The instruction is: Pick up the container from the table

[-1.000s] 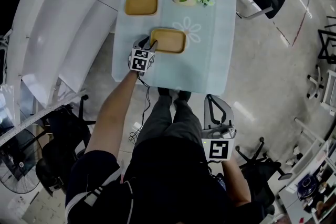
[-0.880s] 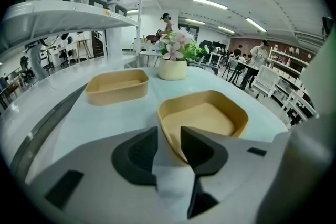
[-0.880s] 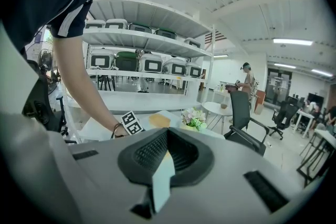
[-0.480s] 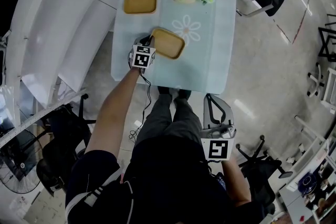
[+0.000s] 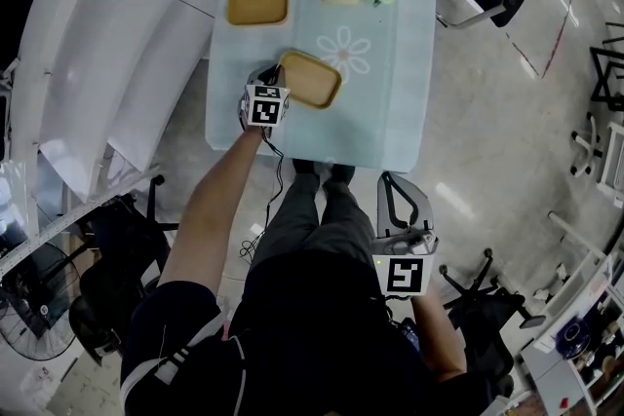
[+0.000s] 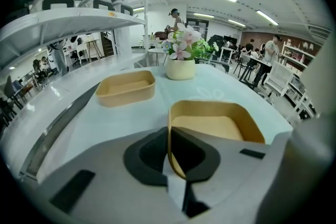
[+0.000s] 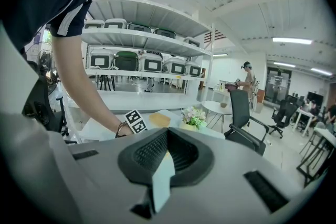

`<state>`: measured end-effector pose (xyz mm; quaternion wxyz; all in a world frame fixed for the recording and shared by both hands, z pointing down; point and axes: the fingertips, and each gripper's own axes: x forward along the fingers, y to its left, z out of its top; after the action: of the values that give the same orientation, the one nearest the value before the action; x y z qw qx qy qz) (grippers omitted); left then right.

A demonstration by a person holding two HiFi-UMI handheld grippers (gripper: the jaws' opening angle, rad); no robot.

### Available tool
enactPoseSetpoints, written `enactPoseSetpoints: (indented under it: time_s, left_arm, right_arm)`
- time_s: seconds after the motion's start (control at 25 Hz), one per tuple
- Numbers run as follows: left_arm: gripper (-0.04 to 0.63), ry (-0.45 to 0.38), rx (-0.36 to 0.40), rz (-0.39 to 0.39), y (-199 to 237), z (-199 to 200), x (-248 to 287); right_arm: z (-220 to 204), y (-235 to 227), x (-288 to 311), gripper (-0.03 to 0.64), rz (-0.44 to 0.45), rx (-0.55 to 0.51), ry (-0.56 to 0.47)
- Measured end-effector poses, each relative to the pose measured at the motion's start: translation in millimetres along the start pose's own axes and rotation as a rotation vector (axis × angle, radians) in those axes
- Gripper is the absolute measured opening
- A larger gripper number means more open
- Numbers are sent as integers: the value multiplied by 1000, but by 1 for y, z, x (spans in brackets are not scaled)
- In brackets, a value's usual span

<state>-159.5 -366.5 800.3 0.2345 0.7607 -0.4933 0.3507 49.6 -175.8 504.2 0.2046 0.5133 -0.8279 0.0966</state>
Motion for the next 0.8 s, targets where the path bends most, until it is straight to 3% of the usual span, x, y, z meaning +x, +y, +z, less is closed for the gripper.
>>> enactPoseSetpoints:
  time_s: [0.2, 0.32, 0.44, 0.52, 0.64, 0.68, 0.8]
  left_arm:
    - [12, -15, -57, 10, 2, -2, -12]
    - [12, -32, -80, 19, 4, -1, -21]
    - [12, -38, -99, 18, 5, 0, -29]
    - [12, -44, -118, 18, 5, 1, -36]
    - [11, -62, -142, 17, 5, 7, -48]
    - [11, -72, -148, 15, 4, 11, -52]
    - [11, -106, -159, 8, 2, 23, -69]
  right_arm:
    - [0, 2, -2, 3, 14, -50, 11]
    - [4, 1, -3, 3, -7, -2, -21]
    - [5, 2, -4, 3, 11, -52, -10]
    - [8, 1, -5, 3, 2, -30, -27]
    - [4, 3, -8, 3, 52, -178, 32]
    - [4, 2, -9, 3, 50, -178, 30]
    - [14, -4, -12, 3, -9, -21, -52]
